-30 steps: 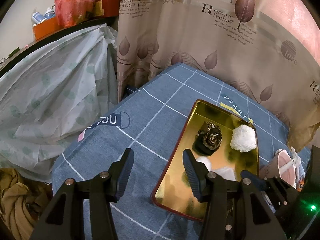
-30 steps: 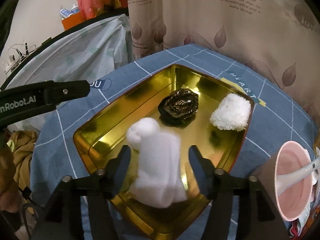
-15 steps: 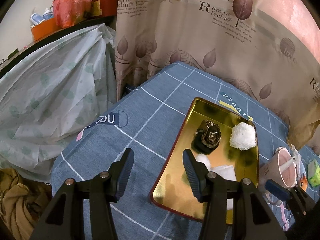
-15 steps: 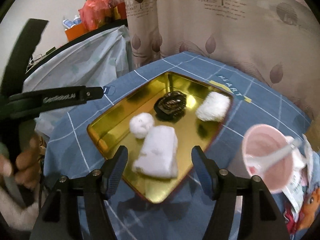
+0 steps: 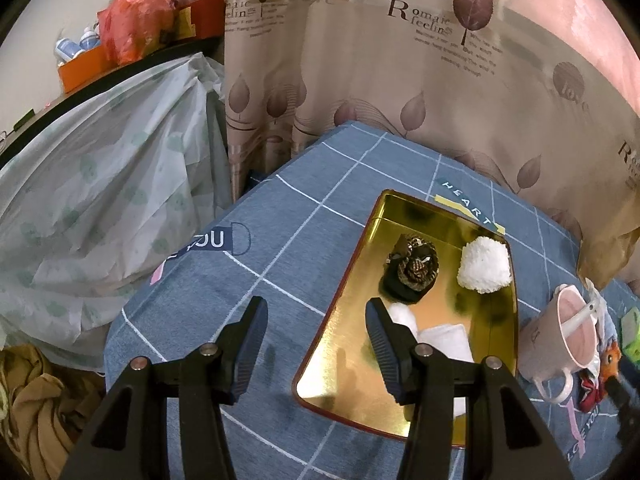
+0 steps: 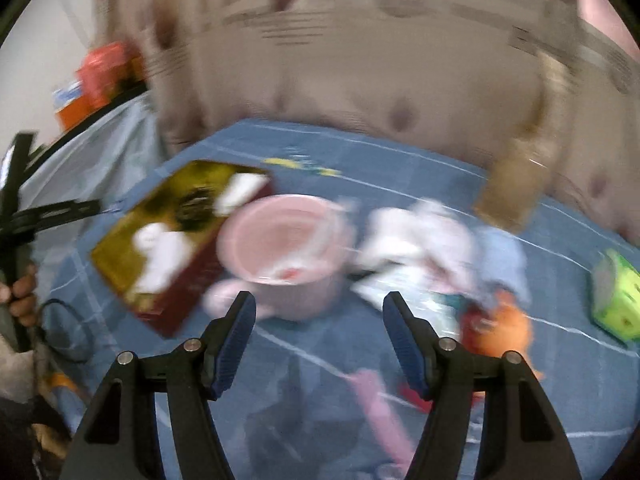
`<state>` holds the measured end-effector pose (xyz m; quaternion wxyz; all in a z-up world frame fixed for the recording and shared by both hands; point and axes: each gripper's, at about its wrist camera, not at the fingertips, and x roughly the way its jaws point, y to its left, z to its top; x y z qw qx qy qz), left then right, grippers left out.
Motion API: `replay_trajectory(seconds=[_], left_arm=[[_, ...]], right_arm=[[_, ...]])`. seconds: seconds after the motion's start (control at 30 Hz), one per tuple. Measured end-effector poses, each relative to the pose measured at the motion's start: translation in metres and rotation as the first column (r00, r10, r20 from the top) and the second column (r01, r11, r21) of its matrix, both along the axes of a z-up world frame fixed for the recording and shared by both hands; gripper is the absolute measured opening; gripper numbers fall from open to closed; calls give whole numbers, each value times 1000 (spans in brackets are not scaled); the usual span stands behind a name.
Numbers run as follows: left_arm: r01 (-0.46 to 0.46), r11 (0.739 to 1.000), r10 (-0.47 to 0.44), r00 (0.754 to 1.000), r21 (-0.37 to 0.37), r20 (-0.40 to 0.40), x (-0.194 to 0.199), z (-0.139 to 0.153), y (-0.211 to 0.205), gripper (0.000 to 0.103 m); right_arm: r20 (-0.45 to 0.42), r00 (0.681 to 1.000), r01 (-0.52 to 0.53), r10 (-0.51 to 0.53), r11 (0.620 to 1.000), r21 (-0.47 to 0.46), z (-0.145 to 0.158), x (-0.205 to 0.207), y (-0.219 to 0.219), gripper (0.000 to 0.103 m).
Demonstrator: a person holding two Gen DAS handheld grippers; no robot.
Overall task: Organize soft objects
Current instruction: 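Move the open right gripper away from the tray toward the orange plush toy, then grasp the orange plush toy with the right gripper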
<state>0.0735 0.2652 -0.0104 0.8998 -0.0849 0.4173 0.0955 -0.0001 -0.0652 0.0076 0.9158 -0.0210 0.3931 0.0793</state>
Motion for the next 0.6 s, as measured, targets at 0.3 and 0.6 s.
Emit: replay_trajectory(seconds=[0.3,0.6], left_arm=[[14,1000,-14,1000,19,-8,0,-2,-6,52],[43,998,-41,999,56,-27,2,-6,-19,52]], right_arm=[[-30,974,225,-226,974,-26,-19,12,-91,63],[-99,963,249,-250,968,-16,-53,28,-118,63]])
